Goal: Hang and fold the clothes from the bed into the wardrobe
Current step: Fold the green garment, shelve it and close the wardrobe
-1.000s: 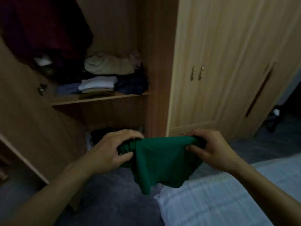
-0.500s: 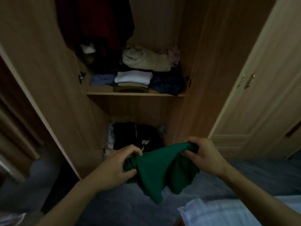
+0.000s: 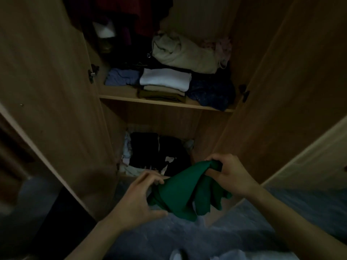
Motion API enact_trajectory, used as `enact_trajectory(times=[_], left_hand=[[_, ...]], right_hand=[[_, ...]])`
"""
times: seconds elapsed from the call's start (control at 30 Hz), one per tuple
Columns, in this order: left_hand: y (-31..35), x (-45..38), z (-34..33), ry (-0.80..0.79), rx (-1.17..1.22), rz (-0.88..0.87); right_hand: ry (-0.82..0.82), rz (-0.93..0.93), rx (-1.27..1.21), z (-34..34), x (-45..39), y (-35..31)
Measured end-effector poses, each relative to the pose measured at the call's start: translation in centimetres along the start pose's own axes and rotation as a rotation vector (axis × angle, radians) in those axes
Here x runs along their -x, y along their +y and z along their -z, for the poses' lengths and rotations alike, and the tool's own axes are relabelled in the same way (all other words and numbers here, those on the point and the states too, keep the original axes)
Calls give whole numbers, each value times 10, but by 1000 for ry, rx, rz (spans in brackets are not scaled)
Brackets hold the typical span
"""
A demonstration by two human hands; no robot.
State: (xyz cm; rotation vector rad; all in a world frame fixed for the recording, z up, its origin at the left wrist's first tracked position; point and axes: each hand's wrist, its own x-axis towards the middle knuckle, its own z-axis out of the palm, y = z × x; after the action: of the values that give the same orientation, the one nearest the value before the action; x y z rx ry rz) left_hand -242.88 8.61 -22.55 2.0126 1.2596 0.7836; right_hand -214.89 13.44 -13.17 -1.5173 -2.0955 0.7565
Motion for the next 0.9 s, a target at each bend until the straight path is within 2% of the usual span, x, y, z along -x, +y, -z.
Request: enact_trajectory(times=[0.17, 0.37, 0.63, 0.8, 0.9], left_hand=[[-20, -58, -14, 233, -101, 118], [-46, -123, 21, 287, -232, 193], [-97, -169, 53, 201, -338, 226], [-159, -188, 57, 70, -376, 215], [-200, -205, 62, 60, -377, 205]], right_hand=[[-46, 34, -56, -5, -71, 28], [-139, 45, -116, -1, -148, 60], [-147, 94, 48, -44, -224, 93], [-185, 43, 183, -89, -258, 109], [-196, 18, 215, -118, -282, 120]])
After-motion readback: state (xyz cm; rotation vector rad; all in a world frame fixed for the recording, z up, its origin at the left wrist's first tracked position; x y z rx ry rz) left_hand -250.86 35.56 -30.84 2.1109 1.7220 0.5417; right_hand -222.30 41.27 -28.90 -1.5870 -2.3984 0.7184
